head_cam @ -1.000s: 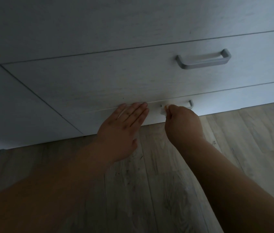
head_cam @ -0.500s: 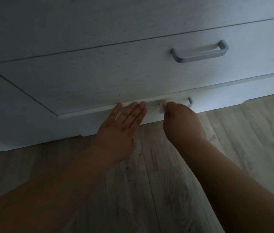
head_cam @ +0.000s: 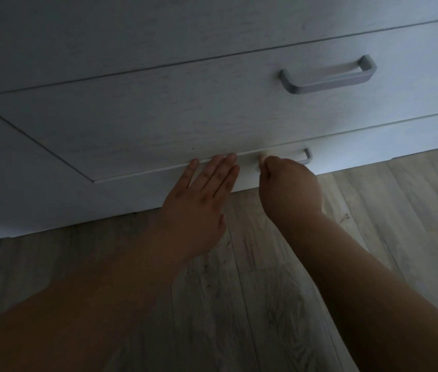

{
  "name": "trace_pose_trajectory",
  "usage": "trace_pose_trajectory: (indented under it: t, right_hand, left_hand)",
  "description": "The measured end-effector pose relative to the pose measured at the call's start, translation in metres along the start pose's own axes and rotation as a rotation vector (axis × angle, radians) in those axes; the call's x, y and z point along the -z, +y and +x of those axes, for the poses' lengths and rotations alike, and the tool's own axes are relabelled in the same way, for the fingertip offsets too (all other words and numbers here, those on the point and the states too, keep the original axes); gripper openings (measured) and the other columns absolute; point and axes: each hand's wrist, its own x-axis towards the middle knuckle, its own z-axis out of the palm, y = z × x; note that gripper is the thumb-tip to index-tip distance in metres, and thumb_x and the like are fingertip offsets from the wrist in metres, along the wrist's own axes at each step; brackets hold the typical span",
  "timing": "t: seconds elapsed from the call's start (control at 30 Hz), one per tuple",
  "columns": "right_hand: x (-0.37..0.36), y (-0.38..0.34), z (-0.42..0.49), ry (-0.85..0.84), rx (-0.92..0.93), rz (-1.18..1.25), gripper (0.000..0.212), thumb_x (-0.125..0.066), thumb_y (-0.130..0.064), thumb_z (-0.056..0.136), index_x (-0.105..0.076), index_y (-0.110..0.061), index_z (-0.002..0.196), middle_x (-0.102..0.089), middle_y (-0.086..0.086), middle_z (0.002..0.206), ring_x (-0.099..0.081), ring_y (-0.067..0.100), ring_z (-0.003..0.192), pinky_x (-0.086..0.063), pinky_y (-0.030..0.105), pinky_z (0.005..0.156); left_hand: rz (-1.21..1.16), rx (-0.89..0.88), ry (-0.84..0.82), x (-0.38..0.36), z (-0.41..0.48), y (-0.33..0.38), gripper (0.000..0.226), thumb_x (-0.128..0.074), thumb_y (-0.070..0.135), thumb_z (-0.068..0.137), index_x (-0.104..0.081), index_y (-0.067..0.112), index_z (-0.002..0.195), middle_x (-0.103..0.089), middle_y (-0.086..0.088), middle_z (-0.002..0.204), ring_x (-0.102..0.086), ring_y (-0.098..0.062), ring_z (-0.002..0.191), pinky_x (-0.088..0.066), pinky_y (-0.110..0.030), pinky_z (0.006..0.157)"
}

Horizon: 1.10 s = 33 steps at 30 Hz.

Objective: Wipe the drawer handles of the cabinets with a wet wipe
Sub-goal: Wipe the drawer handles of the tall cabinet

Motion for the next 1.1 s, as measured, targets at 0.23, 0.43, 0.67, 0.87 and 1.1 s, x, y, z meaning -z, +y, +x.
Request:
trace_pose_trajectory:
  t: [0.23, 0.43, 0.67, 0.87, 1.1]
  right_hand:
    - [0.006, 0.006, -0.003, -0.058, -0.013, -0.013, 0.032, -0.044, -0.018, 0.104, -0.067, -0.022, 0.126, -0.058, -0.005, 0.077, -0.062, 0.025, 0.076, -0.047, 0.032, 0.066]
    - [0.010, 0.008, -0.013, -0.050, -0.020, 0.003, 0.025, -0.047, -0.020, 0.104, -0.069, -0.017, 0.115, -0.051, -0.009, 0.071, -0.057, 0.022, 0.069, -0.043, 0.031, 0.063]
    - [0.008, 0.008, -0.016, 0.017, 0.038, 0.089, 0.028, -0.048, -0.024, 0.107, -0.070, -0.021, 0.124, -0.068, 0.000, 0.088, -0.065, 0.023, 0.078, -0.051, 0.032, 0.068]
    - [0.008, 0.017, -0.005, 0.032, -0.016, 0.047, 0.025, -0.047, -0.024, 0.106, -0.071, -0.021, 0.110, -0.056, -0.006, 0.075, -0.065, 0.025, 0.074, -0.046, 0.030, 0.062]
    - [0.007, 0.026, -0.010, 0.067, 0.020, 0.054, 0.030, -0.046, -0.033, 0.108, -0.072, -0.018, 0.101, -0.063, -0.001, 0.073, -0.062, 0.022, 0.066, -0.047, 0.031, 0.061]
  left_hand:
    - [0.000, 0.005, 0.069, -0.004, -0.005, -0.010, 0.080, -0.052, 0.024, 0.091, -0.024, 0.008, 0.164, -0.010, -0.009, 0.174, -0.013, -0.023, 0.161, -0.018, -0.051, 0.128]
    - [0.003, -0.010, 0.084, -0.005, -0.009, -0.002, 0.082, -0.052, 0.027, 0.094, -0.017, 0.007, 0.165, -0.008, -0.009, 0.174, -0.010, -0.024, 0.161, -0.020, -0.052, 0.127]
    - [0.017, 0.034, 0.059, -0.004, -0.001, -0.003, 0.082, -0.050, 0.028, 0.095, -0.016, 0.005, 0.165, -0.008, -0.008, 0.174, -0.010, -0.023, 0.161, -0.014, -0.047, 0.130]
    - [0.031, 0.033, 0.090, -0.008, -0.002, -0.002, 0.081, -0.052, 0.025, 0.095, -0.018, 0.005, 0.165, -0.011, -0.009, 0.174, -0.012, -0.023, 0.161, -0.019, -0.046, 0.129]
    - [-0.013, 0.032, 0.071, -0.007, -0.004, 0.000, 0.084, -0.054, 0.025, 0.092, -0.018, 0.005, 0.165, -0.010, -0.009, 0.174, -0.011, -0.023, 0.161, -0.019, -0.046, 0.129]
